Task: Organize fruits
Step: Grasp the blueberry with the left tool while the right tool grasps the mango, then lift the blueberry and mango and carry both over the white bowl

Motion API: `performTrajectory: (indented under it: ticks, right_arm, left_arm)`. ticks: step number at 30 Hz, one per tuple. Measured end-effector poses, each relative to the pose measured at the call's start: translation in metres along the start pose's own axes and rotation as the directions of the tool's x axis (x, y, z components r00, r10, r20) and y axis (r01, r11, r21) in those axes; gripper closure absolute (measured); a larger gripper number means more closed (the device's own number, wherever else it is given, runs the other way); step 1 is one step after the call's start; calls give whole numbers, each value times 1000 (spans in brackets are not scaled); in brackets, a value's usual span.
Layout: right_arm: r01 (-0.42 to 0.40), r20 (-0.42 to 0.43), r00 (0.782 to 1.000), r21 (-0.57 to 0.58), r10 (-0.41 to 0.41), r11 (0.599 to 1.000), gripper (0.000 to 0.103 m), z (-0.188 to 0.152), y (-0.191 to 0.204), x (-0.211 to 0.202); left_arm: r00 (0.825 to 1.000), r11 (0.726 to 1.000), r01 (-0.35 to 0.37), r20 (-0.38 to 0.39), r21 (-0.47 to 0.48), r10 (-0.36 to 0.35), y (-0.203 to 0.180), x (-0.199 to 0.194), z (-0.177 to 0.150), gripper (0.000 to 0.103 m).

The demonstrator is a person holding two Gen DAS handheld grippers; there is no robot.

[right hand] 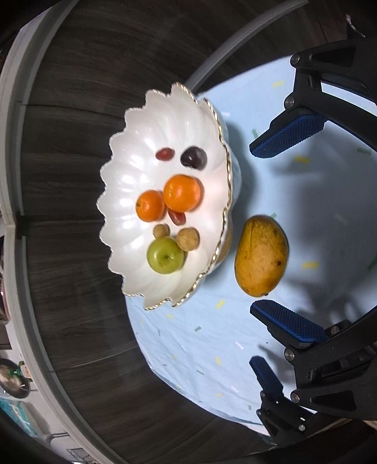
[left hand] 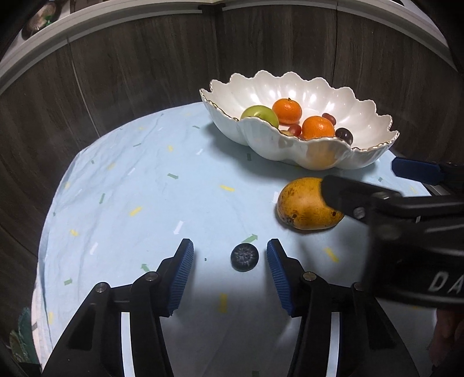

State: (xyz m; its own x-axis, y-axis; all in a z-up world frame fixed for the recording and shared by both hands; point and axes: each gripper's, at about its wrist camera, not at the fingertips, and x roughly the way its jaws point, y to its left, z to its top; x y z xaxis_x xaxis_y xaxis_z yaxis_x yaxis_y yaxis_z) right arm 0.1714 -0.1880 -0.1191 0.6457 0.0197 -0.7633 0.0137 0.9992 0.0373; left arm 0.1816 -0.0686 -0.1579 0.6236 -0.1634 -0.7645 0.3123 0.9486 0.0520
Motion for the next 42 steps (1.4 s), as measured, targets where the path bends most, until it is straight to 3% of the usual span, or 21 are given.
performTrajectory:
  ticks: [15, 19, 21, 24, 42]
  right_arm:
    - [-40, -106, 994, 1, 40, 999, 4, 2, 9, 41]
    - [-45, -128, 991, -7, 43, 999, 5, -1, 13, 47]
    - [-53, -142, 988, -3, 53, 999, 16, -3, 13, 50]
    - [-63, -141, 988, -7, 61, 998, 20, -3, 13, 51]
    - [-84, -125, 988, 35, 87, 996, 25, -1, 4, 36]
  left_arm:
    - [998, 998, 59, -36, -28, -60, 0, 13, 0, 65]
    - [997, 997, 69, -35, -21, -69, -2, 14, 2, 75]
    - [997, 997, 71, -34, -14, -72, -4, 14, 2, 77]
    - [997, 997, 74, -33, -16, -74, -4, 14, 2, 82]
    - [997, 996, 62, -32, -60, -64, 5, 13, 1, 84]
